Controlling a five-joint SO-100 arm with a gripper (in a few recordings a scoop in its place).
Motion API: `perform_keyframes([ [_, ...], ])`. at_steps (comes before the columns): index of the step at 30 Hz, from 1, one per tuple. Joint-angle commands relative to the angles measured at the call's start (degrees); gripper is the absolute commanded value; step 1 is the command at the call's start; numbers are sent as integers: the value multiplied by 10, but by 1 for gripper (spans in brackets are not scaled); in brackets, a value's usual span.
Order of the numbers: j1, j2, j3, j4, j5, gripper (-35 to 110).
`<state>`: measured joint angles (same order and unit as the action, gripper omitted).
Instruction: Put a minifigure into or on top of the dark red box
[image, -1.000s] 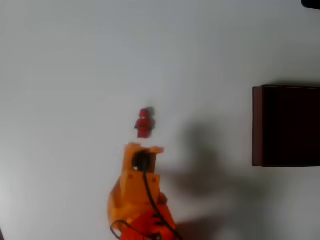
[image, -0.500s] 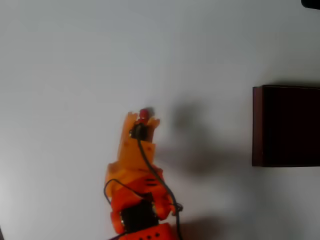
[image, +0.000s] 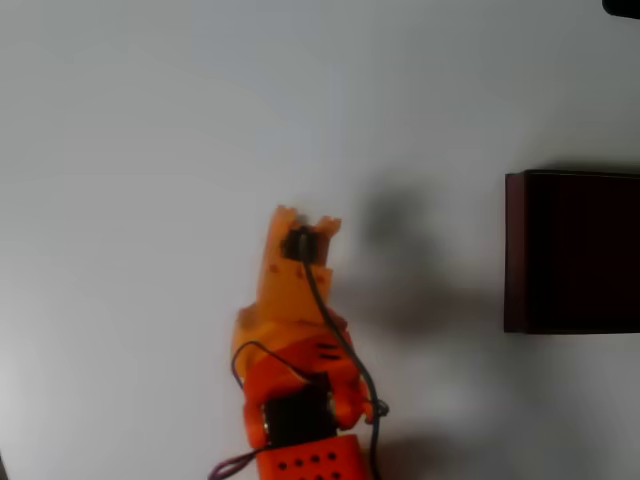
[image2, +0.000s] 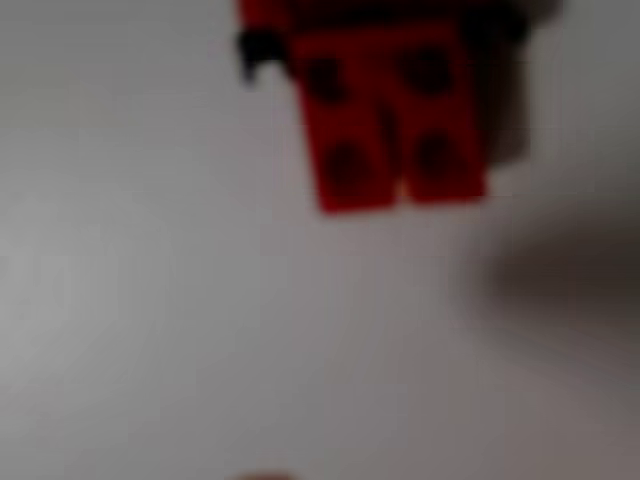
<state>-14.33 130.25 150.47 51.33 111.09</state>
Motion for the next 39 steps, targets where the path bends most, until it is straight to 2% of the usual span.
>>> perform_keyframes([
  [1,-26,-21,-7,-16,16,21],
  [12,-33,-112,-60,-48,-11,21],
  [39,4,-156,-71,-99,-67,20],
])
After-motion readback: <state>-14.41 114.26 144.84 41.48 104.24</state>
